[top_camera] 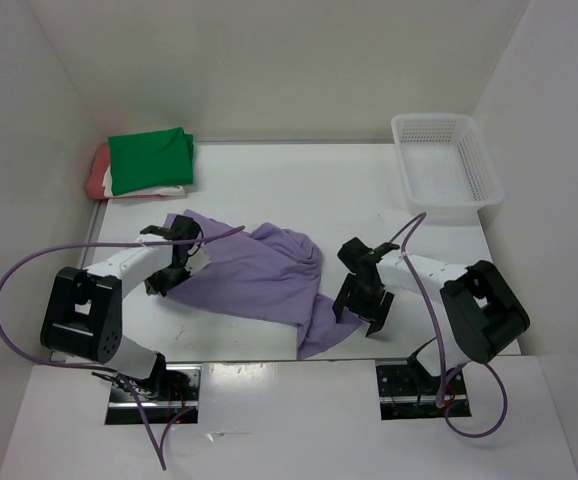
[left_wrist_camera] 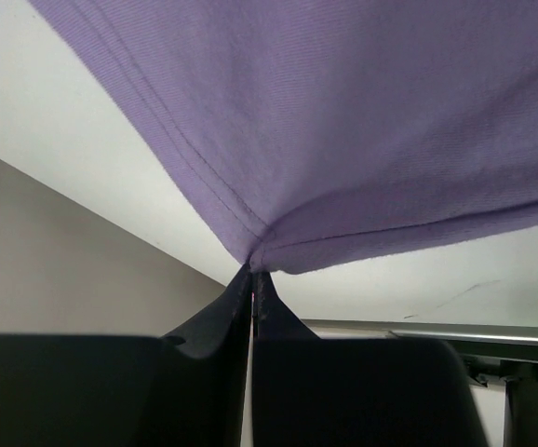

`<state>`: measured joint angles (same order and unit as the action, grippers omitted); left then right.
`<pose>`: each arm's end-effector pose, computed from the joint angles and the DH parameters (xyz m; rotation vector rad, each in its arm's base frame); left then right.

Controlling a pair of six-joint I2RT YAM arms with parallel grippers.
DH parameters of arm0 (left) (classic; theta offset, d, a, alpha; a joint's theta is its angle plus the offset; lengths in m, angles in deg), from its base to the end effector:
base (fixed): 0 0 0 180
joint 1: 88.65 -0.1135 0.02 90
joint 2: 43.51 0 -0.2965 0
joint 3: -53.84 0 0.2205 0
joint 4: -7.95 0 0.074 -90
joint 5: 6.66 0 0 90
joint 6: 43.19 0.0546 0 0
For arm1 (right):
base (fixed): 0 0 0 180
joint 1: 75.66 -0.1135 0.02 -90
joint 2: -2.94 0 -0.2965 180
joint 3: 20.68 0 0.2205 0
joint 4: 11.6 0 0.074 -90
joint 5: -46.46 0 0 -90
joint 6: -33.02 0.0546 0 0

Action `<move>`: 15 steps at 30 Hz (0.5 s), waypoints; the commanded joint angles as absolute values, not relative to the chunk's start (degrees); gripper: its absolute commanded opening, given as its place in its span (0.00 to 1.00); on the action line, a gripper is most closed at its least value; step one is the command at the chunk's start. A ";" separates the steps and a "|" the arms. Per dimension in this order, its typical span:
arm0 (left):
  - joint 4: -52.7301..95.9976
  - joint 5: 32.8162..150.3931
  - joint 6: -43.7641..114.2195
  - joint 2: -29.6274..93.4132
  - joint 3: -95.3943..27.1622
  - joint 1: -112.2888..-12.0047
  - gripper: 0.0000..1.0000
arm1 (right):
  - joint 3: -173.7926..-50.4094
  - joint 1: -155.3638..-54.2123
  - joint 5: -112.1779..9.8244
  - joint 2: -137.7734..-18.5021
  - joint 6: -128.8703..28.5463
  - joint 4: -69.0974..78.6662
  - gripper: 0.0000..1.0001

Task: Fold and stack the t-shirts
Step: Flatten out the tshirt

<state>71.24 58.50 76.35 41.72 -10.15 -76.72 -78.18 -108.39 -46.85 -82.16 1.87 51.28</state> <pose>0.2128 -0.0215 0.2061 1.0461 2.8536 0.6836 0.1573 0.1048 0.1783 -0.6995 -3.0138 -0.0530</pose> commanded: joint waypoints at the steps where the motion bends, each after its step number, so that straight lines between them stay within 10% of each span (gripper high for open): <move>1: 73.48 58.82 75.11 39.81 -11.43 -76.78 0.00 | -77.51 -108.53 -44.59 -85.38 2.53 43.92 0.79; 6: 74.71 58.82 74.58 39.81 -13.36 -76.78 0.00 | -76.46 -108.53 -48.01 -89.42 0.50 39.79 0.29; 7: 75.32 59.60 74.58 39.81 -14.06 -76.78 0.00 | -76.46 -108.53 -48.02 -89.43 0.50 39.18 0.01; 15: 72.61 67.15 78.09 40.68 -25.63 -77.39 0.00 | -100.92 -97.94 -37.06 -87.23 -13.42 49.35 0.00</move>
